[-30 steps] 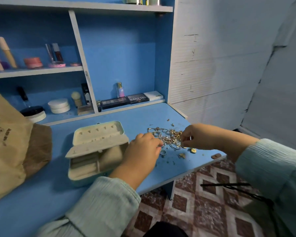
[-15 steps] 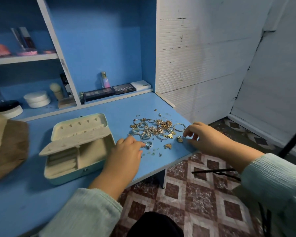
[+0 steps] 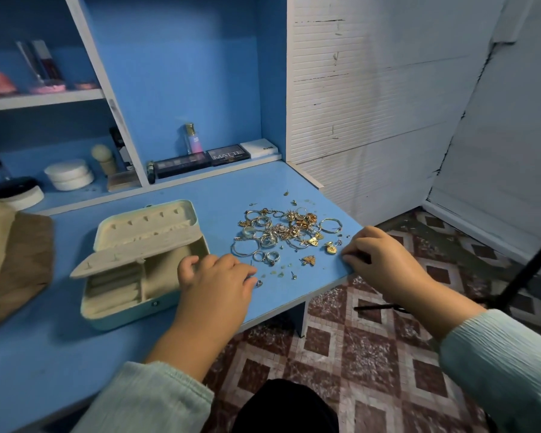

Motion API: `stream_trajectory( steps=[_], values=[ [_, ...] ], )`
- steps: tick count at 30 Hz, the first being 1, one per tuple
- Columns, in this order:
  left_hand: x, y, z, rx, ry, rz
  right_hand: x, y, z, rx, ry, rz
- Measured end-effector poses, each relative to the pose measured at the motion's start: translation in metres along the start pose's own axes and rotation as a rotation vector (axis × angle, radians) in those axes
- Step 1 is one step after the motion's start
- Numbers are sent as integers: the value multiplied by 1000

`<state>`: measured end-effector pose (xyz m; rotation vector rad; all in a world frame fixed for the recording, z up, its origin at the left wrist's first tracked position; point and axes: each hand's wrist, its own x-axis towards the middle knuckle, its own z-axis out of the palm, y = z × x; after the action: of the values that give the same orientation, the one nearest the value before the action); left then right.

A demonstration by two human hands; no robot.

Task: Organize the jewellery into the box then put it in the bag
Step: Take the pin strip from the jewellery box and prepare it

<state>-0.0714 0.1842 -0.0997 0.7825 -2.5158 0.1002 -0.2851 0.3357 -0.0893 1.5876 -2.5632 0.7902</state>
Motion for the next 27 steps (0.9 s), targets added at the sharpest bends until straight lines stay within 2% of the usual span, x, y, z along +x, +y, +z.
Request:
stream_trajectory(
  steps=[7,11,21,27],
  values=[
    [1,5,-9,89,-176,-39,-4,-6,8,25,86,22],
    [1,7,-10,26,-61,-22,-5,-6,10,12,112,33],
    [2,5,1,38,2,32,-6,1,9,52,131,103],
    [5,8,1,59,-4,-14,-3,-1,11,59,153,96]
  ],
)
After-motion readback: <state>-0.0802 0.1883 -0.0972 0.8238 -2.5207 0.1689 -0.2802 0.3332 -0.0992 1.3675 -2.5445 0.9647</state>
